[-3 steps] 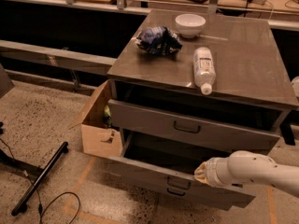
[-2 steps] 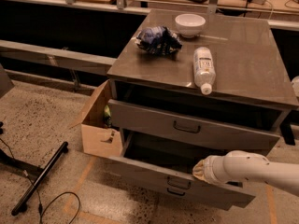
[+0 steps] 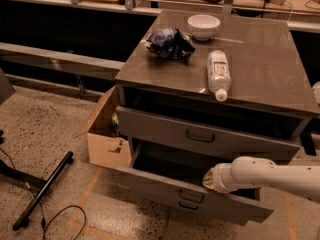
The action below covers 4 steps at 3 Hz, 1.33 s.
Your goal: Open middle drawer
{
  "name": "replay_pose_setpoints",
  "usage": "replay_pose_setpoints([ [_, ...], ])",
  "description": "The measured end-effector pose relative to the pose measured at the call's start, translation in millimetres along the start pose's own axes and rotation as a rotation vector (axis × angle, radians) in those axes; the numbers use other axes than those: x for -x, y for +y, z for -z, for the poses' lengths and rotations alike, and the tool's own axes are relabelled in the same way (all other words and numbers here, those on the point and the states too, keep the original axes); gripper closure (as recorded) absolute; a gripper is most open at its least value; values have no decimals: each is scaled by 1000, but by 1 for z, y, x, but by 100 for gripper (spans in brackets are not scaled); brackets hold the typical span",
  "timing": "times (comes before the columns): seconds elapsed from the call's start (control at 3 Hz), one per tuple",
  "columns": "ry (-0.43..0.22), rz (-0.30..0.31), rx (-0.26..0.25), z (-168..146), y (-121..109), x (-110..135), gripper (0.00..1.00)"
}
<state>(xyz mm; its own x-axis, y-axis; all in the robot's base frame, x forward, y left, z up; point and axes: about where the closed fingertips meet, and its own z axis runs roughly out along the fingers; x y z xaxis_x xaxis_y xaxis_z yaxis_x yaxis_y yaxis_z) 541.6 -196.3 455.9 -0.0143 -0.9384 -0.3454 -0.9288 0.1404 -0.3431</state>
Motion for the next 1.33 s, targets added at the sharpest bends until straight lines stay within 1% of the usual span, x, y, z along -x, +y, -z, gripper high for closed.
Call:
replay_pose_setpoints([
  [0.33,25,-12,54,-1,12,-8,100],
  [0.67,37,-21,128,6,40,-15,100],
  [1.0,30,-30,228,21,86,-16,100],
  [1.33,-14,-16,422,58,171,-4,100],
])
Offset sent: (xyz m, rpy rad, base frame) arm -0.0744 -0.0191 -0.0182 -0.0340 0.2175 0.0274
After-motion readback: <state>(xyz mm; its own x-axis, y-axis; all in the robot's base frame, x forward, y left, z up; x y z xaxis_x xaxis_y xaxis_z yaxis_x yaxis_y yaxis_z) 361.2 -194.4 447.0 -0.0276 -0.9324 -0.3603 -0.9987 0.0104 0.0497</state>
